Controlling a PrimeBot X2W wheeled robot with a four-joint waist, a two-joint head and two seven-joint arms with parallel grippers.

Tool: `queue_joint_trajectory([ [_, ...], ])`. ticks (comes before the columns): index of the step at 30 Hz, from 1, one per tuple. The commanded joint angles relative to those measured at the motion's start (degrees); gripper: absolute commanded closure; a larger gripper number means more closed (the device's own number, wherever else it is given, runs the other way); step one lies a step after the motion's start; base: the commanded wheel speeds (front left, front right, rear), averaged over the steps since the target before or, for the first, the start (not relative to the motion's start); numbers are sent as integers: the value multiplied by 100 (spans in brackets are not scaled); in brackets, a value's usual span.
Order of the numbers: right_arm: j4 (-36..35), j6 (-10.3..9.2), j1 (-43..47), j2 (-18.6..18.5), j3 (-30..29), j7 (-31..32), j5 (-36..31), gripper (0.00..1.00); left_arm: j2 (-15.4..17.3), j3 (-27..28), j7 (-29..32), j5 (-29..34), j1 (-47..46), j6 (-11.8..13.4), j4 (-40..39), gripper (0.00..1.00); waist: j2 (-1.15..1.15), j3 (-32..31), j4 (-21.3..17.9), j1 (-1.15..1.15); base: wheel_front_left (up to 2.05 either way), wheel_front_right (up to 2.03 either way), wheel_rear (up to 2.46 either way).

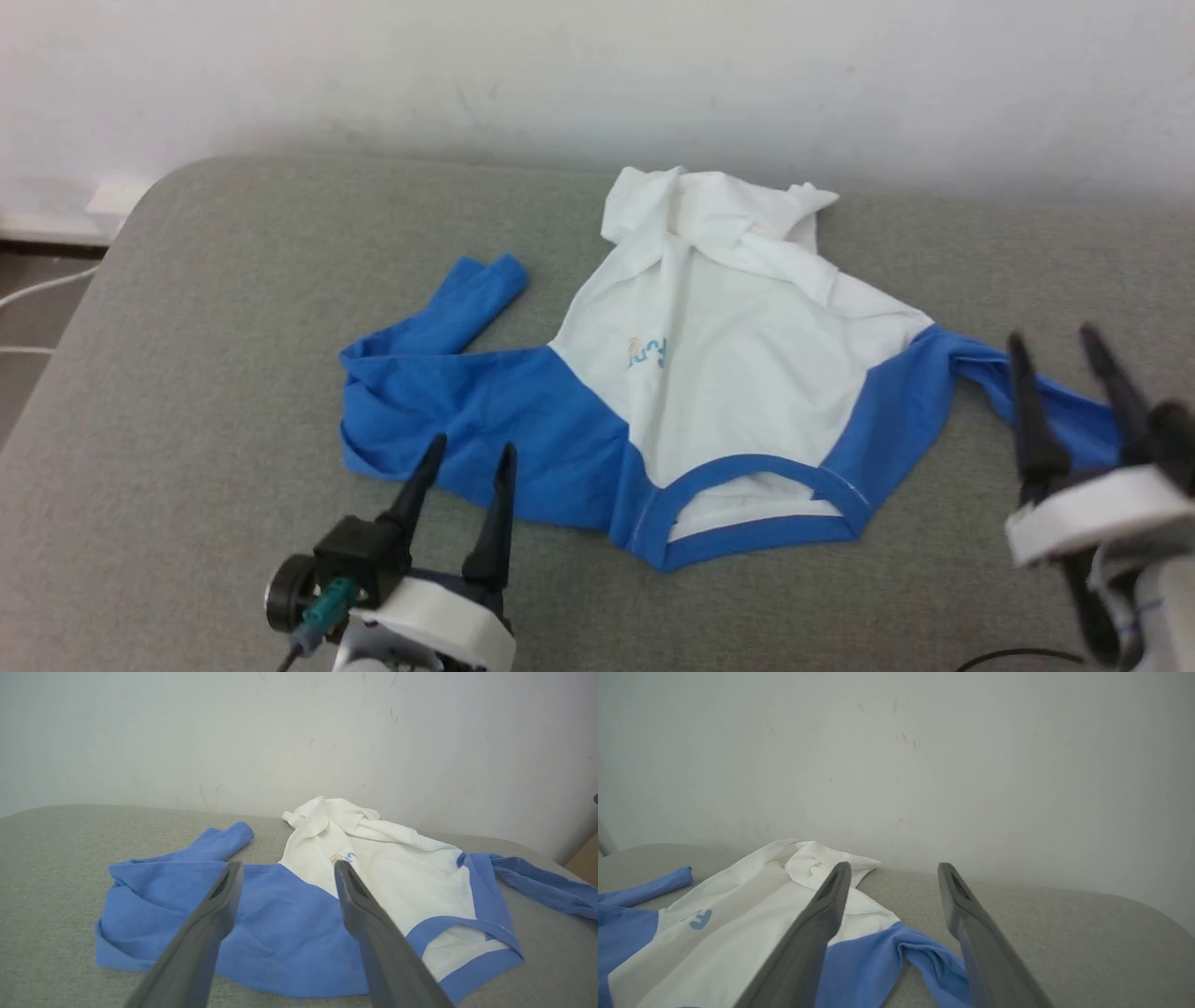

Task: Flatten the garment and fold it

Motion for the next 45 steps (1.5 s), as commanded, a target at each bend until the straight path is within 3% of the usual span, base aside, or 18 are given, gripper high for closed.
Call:
queue_joint_trajectory([
  [1, -384, -12, 439, 308, -87, 4, -114, 0, 78, -88, -24, 60, 114, -64, 192, 0, 1, -116, -240, 1, 0, 0, 0],
  [7, -1213, -12, 1235, 988, -416, 232, -207, 0, 396, -485, 700, 51, 59, -181, 489, 0, 1, -1, -358, 1, 0, 0, 0],
  [17, -1617, -12, 1313, 1171, -490, 530, -284, 0, 1098, -1373, 2705, 103, -504, -241, 208, 0, 1, 309, -456, 1, 0, 0, 0],
  [21, -1657, -12, 1241, 1201, -458, 564, -280, 0, 1165, -1482, 2828, 316, -700, -182, 246, 0, 1, 457, -510, 1, 0, 0, 0],
  [30, -1608, -12, 1140, 1236, -526, 616, -273, 0, 1074, -1633, 2420, 485, -1011, -116, 510, 0, 1, 646, -517, 1, 0, 0, 0],
  [40, -1634, -12, 1051, 1245, -492, 669, -323, 0, 860, -1658, 2778, 255, -1150, -84, 1071, 0, 1, 727, -464, 1, 0, 0, 0],
  [42, -1642, -12, 1037, 1245, -462, 675, -341, 0, 802, -1685, 3013, 158, -1168, -98, 1209, 100, 1, 742, -468, 1, 0, 0, 0],
  [45, -1643, -12, 1026, 1243, -434, 687, -351, 0, 768, -1725, 3206, 34, -1180, -124, 1271, 100, 1, 744, -468, 1, 0, 0, 0],
])
